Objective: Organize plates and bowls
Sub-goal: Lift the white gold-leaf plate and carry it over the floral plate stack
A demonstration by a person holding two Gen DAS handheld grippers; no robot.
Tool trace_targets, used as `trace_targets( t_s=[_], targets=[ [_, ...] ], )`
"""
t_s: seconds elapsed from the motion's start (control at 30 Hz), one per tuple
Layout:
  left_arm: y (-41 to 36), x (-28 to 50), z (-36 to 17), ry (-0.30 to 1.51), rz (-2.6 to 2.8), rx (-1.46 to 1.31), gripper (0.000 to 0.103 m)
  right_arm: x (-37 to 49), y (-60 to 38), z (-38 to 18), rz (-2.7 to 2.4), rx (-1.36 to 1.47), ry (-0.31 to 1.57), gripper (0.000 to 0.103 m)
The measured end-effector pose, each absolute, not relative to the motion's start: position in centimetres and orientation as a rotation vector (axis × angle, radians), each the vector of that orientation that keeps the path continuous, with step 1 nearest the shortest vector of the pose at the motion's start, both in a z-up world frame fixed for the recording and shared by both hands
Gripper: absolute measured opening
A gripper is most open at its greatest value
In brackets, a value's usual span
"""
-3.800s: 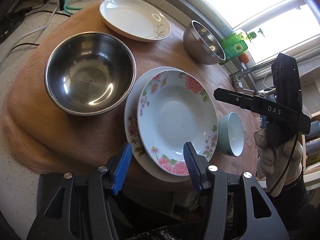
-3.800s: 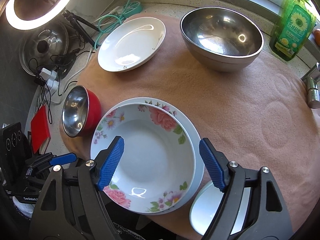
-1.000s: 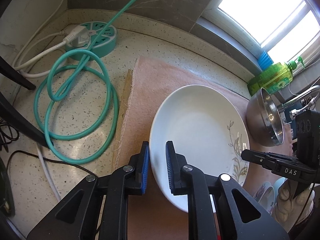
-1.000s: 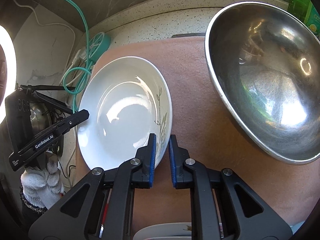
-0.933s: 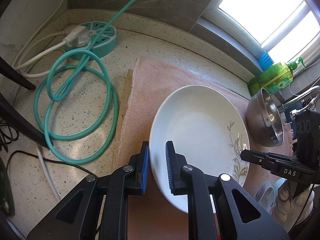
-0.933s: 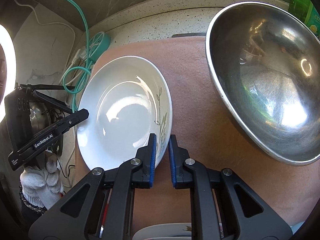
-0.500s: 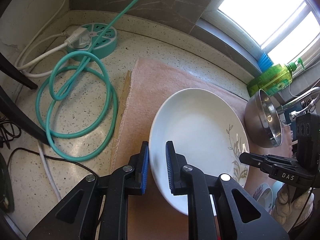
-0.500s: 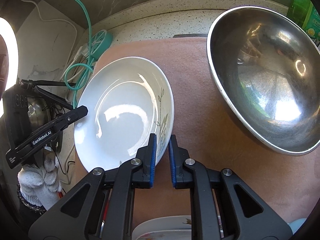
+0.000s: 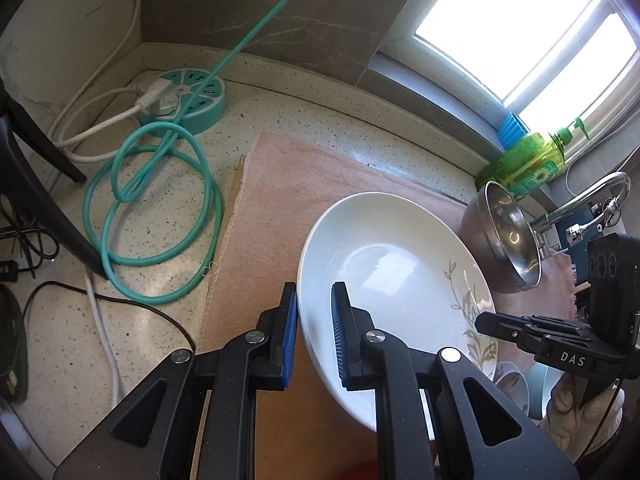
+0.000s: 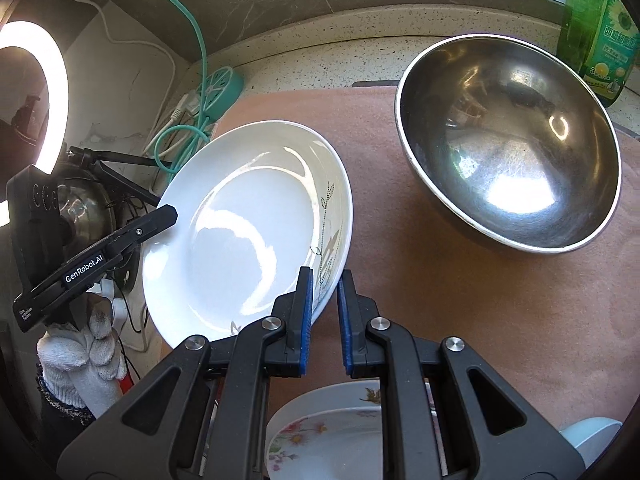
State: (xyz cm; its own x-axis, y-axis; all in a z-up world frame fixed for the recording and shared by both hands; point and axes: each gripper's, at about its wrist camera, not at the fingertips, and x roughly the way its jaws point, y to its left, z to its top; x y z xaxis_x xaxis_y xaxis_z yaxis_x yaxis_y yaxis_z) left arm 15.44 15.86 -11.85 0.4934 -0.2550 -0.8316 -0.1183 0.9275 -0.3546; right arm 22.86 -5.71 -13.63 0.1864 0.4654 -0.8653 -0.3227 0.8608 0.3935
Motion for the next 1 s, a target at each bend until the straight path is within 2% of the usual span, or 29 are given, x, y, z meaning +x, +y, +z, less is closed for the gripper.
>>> trace_targets(
  t_s=[0.6,1.0],
  targets=[
    [10.7,10.8,-7.7,0.983,-0.119,-0.398,0.014,17.6,-11.0,-10.1,0.608,0.111,1.215,0.012],
    [6.0,6.8,-7.2,0.971,-0.121,-0.404,0.014,14.4,-15.5,-10.0,0.618,0.056,1.244,0.012]
  ],
)
